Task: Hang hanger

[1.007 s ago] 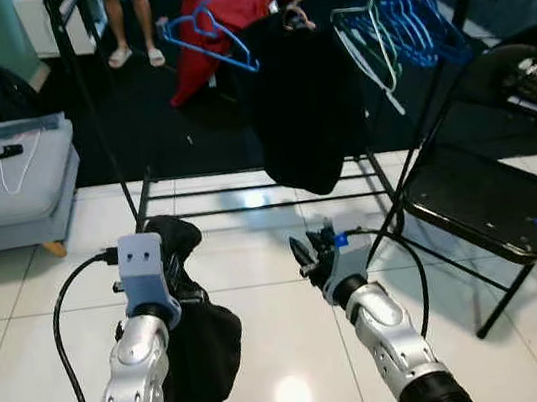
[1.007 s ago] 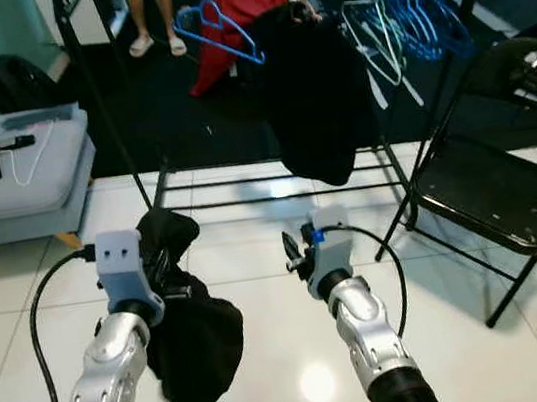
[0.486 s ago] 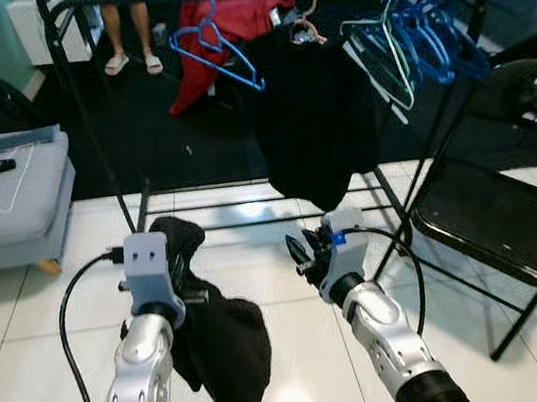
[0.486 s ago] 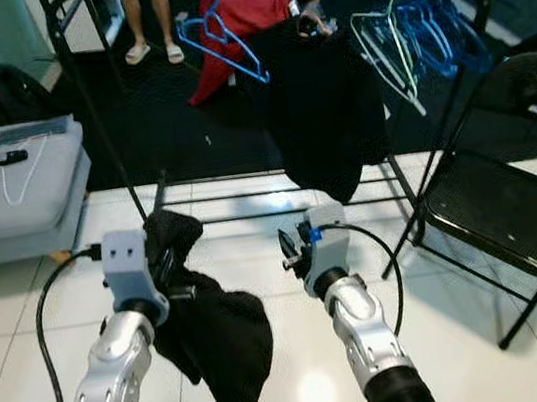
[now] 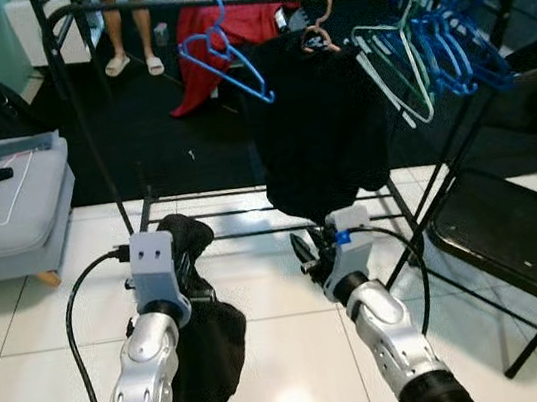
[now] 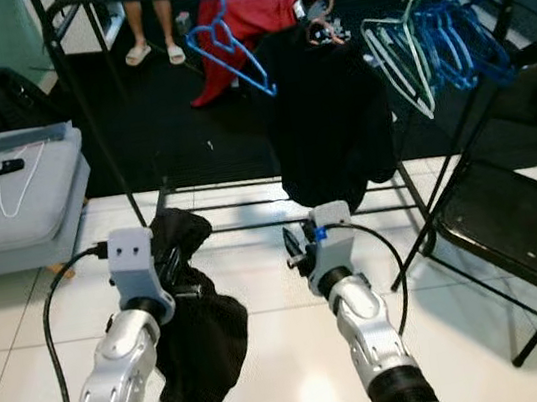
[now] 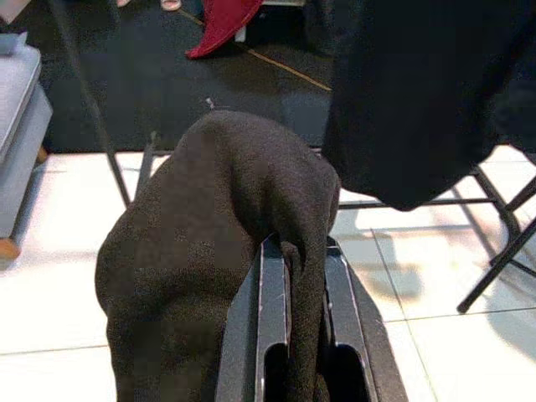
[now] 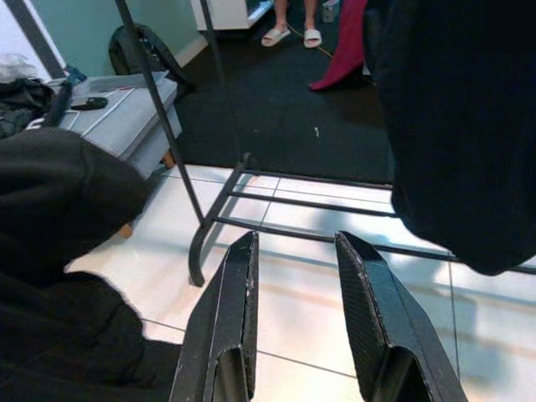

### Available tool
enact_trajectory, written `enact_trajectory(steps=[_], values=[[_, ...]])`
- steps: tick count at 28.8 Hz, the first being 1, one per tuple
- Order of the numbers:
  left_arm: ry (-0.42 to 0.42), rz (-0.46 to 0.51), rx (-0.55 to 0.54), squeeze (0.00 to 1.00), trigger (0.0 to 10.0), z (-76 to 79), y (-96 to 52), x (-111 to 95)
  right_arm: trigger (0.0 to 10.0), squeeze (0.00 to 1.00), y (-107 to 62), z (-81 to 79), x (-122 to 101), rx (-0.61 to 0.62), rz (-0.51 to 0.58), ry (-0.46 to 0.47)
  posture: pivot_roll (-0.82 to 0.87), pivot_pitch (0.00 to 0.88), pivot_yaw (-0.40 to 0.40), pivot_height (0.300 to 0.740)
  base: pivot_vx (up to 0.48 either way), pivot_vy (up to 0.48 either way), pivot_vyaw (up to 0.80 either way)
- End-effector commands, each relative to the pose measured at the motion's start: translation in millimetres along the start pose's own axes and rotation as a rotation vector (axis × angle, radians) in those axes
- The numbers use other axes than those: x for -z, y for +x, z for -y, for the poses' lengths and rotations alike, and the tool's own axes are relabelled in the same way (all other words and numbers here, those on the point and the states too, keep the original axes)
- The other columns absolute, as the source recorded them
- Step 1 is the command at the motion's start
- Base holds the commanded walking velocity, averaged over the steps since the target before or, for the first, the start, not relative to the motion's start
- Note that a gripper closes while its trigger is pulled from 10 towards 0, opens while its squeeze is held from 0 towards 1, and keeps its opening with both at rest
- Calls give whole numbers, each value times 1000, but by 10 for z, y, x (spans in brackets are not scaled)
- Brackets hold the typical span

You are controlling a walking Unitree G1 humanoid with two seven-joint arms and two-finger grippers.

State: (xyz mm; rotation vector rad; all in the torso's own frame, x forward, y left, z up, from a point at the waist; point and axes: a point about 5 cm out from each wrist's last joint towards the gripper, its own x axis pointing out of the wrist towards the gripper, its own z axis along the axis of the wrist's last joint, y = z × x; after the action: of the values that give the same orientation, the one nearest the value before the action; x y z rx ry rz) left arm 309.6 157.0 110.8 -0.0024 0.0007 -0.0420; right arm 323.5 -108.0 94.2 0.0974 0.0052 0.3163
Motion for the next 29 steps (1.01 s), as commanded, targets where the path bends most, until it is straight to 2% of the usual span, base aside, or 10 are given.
enact_trajectory(steps=[1, 16, 29], values=[[5, 17, 2, 0, 10000, 6, -7, -19, 10000, 0, -29, 28, 42, 12, -13, 6, -43, 100, -65, 740, 0, 0, 0], [0, 10, 8, 0, 10000, -5, 0, -11, 10000, 0, -50, -6, 75, 10, -17, 11, -43, 100, -58, 740, 0, 0, 0], [2, 9, 13, 0, 10000, -5, -2, -15, 10000, 0, -56, -12, 83, 12, -19, 15, -40, 108, -55, 740, 0, 314, 0]])
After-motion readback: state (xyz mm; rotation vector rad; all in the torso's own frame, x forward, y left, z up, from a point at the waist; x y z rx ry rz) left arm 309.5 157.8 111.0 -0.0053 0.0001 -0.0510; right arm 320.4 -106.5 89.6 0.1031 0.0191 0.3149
